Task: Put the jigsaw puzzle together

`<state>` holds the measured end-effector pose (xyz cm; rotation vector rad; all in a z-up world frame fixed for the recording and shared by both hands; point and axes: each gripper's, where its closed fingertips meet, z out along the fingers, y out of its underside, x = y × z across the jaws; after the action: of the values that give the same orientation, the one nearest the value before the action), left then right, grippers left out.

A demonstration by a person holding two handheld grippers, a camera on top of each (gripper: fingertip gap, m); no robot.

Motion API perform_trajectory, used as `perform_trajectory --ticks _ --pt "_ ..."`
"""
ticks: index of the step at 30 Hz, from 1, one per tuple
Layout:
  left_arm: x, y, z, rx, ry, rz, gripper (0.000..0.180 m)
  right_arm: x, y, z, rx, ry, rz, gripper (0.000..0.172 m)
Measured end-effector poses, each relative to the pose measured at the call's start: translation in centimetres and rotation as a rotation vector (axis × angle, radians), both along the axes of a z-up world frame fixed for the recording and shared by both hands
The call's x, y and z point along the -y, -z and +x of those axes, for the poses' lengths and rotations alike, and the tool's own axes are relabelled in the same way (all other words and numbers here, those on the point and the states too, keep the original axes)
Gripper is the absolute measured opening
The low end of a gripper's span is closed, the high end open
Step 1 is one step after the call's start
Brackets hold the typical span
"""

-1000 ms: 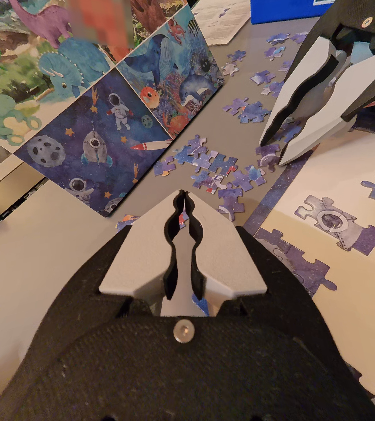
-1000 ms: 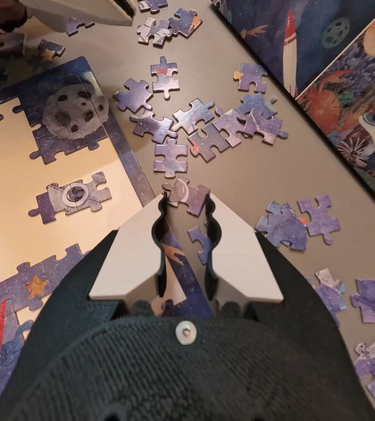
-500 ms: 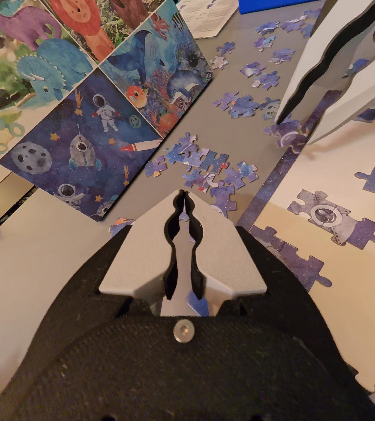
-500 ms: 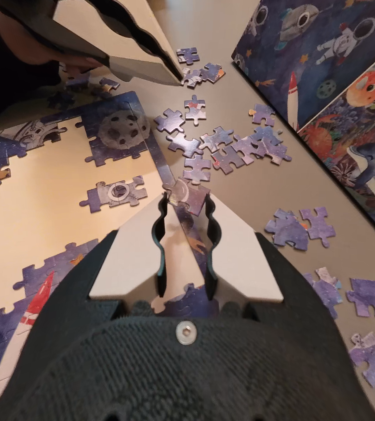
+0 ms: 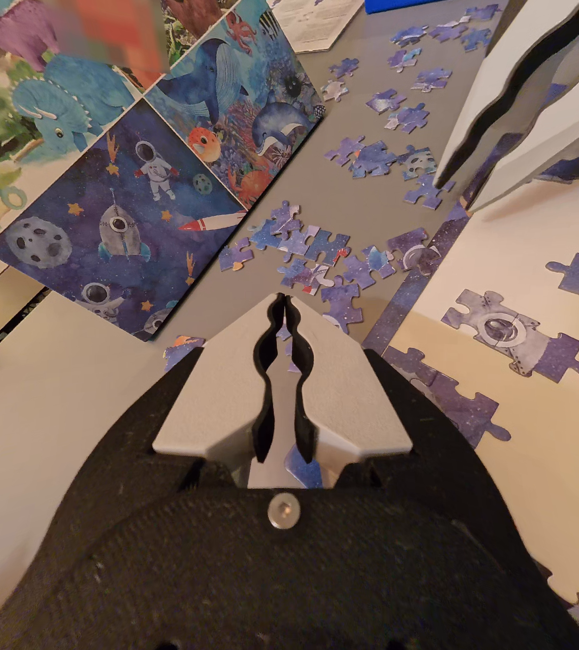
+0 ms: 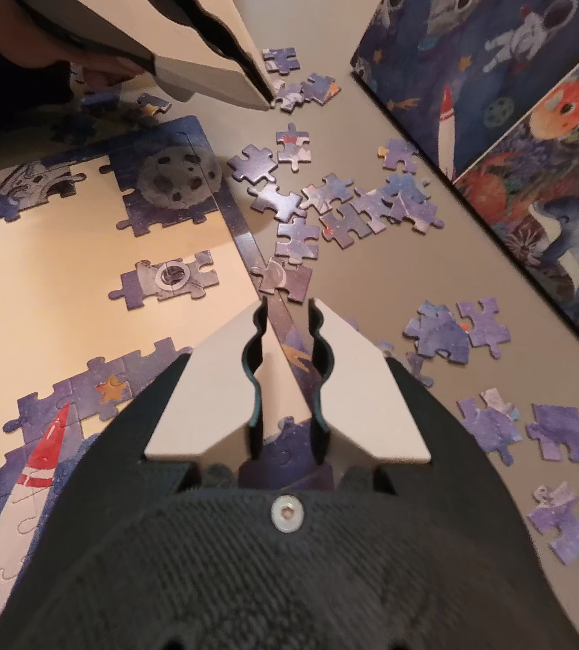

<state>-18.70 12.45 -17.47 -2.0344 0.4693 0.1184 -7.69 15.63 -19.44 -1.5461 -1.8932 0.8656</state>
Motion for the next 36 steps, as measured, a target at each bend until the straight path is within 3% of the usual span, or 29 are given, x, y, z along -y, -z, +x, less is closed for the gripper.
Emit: perform_trajectory --ticks 12,16,18,23,30,36 --pt "0.0 0.0 0.7 -0.023 0.017 -0.002 0.0 1.0 2.4 -2.3 0.073 0.049 -0.072 0.048" --pt "0.0 -0.2 0.8 -0.03 0.02 0.004 0.0 0.7 2.5 -2.3 0.073 0.069 -0.043 0.042" --pt "0.0 -0.1 0.8 -0.031 0.019 0.003 0.0 0.9 2.5 -2.2 0.077 0.059 -0.062 0.03" --pt "0.0 -0.2 0.7 -0.035 0.018 0.005 0.0 0.6 2.3 -1.8 0.077 0.056 -0.07 0.03" --pt "0.0 -0.2 0.8 -0.037 0.02 0.005 0.0 -0.6 -1.0 -0.9 -0.055 0.078 -0.114 0.03" --pt "0.0 -0.5 1.8 -0.009 0.051 0.02 0.0 -2.8 -4.3 -0.1 -0.193 0.125 -0.047 0.03"
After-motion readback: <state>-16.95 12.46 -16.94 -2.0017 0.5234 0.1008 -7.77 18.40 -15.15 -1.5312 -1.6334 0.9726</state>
